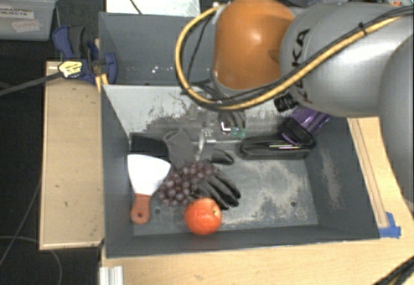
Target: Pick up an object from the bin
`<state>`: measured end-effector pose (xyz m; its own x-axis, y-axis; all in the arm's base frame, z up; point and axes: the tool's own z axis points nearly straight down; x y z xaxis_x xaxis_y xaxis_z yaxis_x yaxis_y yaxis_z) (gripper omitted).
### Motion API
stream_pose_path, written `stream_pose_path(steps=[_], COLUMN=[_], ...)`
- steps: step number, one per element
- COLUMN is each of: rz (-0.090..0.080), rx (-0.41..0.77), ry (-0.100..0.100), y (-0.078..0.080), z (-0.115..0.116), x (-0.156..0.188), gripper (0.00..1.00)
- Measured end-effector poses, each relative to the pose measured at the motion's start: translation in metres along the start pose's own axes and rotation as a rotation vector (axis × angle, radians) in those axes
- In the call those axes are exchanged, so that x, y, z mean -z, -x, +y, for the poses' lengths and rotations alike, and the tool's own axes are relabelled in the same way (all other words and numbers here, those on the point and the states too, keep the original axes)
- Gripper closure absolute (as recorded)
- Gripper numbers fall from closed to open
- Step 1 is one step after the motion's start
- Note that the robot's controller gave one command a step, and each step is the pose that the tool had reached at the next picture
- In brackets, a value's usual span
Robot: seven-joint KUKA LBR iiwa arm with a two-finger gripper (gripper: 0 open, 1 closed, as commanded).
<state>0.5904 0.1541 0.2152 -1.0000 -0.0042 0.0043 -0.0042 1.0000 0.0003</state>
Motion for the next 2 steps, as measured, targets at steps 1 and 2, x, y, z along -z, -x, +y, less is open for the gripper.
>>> stream_pose_path(steps=[1,2], rz=[-0.008,-0.015], rx=[-0.006,-0.032], ry=[0.001,0.003], y=[0.001,-0.028], z=[-0.001,-0.043], x=[0.005,-0.142], gripper=[0.0,0.0])
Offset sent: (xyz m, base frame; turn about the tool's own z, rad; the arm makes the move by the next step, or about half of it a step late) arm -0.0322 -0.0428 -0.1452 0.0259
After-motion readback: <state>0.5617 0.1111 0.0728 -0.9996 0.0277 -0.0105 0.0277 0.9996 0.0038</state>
